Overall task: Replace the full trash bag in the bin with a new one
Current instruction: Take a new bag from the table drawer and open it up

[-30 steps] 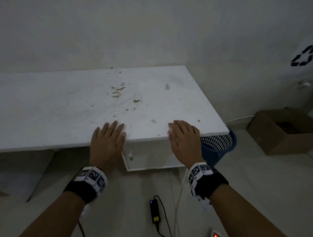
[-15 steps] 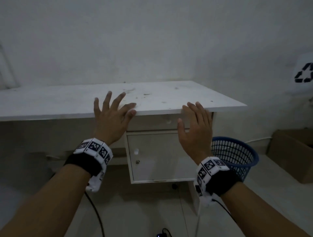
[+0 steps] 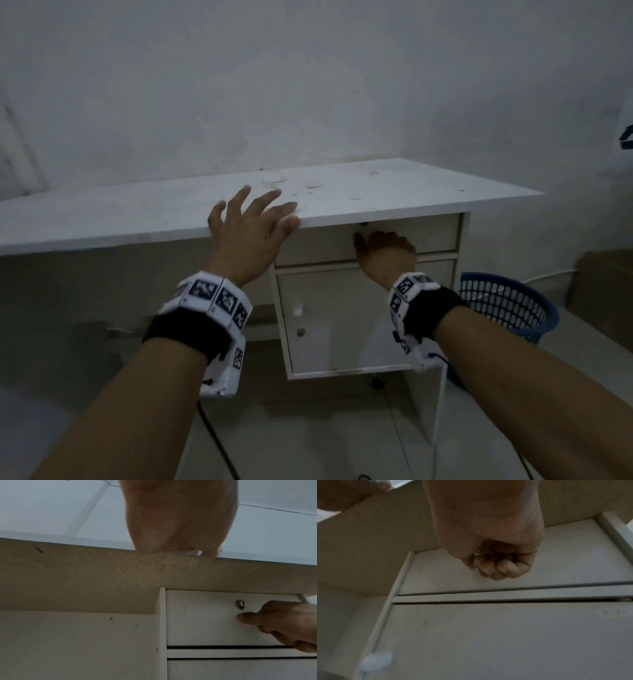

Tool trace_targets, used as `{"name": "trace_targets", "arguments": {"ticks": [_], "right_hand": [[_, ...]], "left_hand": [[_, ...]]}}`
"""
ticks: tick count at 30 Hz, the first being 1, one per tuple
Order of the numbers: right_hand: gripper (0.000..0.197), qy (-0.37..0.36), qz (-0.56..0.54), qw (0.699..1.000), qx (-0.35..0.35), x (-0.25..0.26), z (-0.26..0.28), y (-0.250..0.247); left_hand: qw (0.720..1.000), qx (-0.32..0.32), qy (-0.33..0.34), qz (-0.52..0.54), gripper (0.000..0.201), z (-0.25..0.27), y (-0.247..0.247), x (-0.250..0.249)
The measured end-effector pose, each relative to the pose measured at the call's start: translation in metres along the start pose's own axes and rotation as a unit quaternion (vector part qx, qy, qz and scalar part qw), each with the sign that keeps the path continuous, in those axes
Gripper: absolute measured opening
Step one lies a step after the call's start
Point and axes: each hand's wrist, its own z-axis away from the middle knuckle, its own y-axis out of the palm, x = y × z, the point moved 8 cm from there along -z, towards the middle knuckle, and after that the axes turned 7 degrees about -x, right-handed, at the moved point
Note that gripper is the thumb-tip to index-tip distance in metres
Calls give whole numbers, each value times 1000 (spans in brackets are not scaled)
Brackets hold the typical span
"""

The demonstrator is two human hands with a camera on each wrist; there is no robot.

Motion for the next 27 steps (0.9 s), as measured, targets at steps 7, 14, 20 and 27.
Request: {"name": "trace_targets", "arguments": {"ticks": [7,14,20,27], "right_hand": [[49,-49,51,995,71,0,29,-42],[55,-70,44,989,125,-2,78,-63],[28,-174,0,970,-170,19,82,-129],[41,-123,101,986,40,12,47,-97]], "left_hand": [[998,38,-6,55,88,4,-2,0],[995,80,-24,62,102,6,-5,-2],[994,90,-18,54,98,5,-5,-1],[986,156,-9,55,117,9,-8,2]]}}
